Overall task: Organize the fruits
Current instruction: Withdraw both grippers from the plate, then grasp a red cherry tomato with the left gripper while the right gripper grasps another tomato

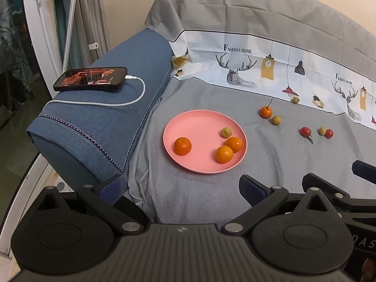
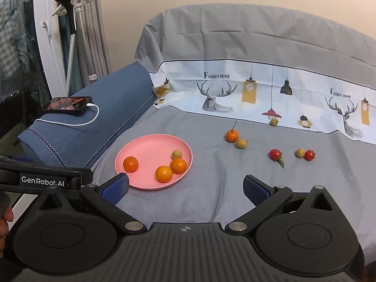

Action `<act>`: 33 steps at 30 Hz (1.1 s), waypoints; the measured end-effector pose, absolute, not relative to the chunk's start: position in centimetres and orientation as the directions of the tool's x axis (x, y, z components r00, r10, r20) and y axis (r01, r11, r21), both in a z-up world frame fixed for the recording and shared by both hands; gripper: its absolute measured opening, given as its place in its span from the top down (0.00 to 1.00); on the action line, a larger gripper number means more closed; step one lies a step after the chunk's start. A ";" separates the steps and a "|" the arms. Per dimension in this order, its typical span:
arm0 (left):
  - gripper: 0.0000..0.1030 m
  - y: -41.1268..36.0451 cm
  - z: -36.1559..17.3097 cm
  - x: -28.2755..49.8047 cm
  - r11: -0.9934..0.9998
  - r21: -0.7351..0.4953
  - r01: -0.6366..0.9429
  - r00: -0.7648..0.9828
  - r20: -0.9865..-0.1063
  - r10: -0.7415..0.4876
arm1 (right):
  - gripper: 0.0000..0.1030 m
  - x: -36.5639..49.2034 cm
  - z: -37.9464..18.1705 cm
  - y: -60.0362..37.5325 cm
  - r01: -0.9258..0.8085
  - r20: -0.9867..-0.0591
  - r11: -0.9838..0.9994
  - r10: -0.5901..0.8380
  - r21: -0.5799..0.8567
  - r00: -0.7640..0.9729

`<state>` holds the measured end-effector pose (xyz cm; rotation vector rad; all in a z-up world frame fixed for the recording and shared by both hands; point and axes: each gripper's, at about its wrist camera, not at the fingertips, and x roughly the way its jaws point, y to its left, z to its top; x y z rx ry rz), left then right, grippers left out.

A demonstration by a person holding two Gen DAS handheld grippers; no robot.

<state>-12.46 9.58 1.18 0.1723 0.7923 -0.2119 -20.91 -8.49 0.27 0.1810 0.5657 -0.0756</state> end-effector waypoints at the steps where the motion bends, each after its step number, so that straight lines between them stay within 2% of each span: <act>1: 0.00 9.5 1.1 -12.3 0.965 0.076 0.252 0.681 -0.722 -0.121 | 0.01 -20.9 0.2 -8.6 0.123 -0.541 0.981 -0.021 0.153 0.841; 19: 0.00 6.1 0.2 -9.8 0.952 0.145 0.269 0.655 -0.752 -0.071 | 0.01 -19.7 -2.1 -12.6 0.209 -0.570 0.949 -0.040 0.235 0.821; 28: 0.00 -0.8 -1.1 -6.7 0.917 0.147 0.372 0.611 -0.782 -0.123 | 0.01 -19.7 -3.6 -18.7 0.361 -0.578 0.907 -0.177 0.219 0.796; 33: 0.00 -6.1 -2.2 -4.1 0.898 0.103 0.427 0.561 -0.809 -0.174 | 0.01 -18.6 -5.1 -24.0 0.469 -0.591 0.858 -0.272 0.209 0.760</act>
